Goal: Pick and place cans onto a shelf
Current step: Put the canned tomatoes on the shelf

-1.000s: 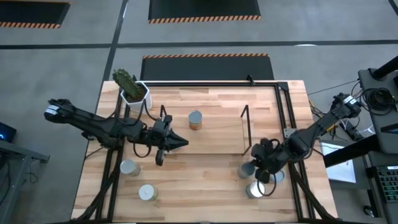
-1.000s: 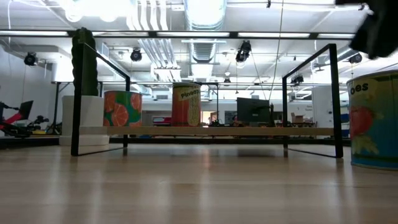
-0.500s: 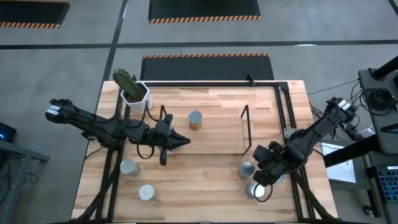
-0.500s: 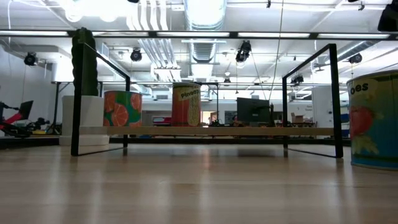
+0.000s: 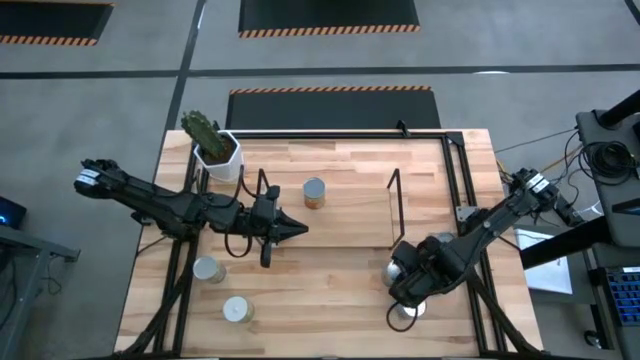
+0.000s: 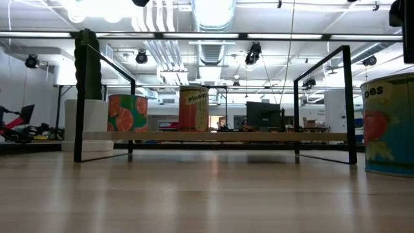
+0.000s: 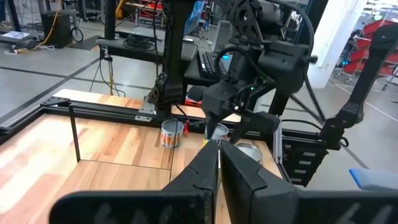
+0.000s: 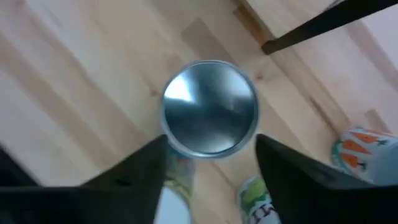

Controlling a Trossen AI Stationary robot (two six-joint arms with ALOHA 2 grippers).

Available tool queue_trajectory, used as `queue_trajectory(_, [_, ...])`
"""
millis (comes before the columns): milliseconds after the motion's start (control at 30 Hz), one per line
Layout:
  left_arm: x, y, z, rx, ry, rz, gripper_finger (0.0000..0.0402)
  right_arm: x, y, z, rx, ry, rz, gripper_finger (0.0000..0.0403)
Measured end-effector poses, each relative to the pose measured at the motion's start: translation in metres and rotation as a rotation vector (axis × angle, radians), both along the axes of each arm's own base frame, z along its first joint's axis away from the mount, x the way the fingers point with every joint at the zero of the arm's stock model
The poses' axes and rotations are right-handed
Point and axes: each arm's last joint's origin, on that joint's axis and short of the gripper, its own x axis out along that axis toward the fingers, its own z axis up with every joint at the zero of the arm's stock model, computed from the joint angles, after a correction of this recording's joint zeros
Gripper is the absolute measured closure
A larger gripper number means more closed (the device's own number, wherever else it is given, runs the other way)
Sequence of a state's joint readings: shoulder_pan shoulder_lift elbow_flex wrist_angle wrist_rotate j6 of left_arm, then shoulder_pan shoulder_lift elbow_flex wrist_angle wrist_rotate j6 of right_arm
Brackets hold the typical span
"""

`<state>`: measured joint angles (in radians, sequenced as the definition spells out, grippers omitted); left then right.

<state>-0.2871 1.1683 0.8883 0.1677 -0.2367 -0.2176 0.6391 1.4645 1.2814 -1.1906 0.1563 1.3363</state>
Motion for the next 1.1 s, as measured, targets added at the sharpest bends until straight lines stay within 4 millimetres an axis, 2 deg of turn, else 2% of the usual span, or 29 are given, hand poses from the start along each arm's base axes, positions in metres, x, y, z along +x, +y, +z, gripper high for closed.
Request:
queue_trajectory(167, [-0.001,0.000,0.001,0.006,-0.003,-0.001,0.0402,0.010,-0.002,-0.003,-0.028,0.041,0.025,0.0053])
queue_trajectory(267, [-0.001,0.000,0.001,0.019,-0.005,-0.003,0.0402,0.012,-0.002,-0.004,-0.033,0.047,0.047,0.0024])
queue_trajectory(1000, [-0.001,0.000,0.001,0.027,-0.009,-0.003,0.0402,0.026,0.010,-0.037,-0.054,0.136,0.162,0.0019])
queue_trajectory(1100, [-0.001,0.000,0.002,0.026,-0.013,-0.003,0.0402,0.028,0.010,-0.040,-0.062,0.138,0.161,0.0029])
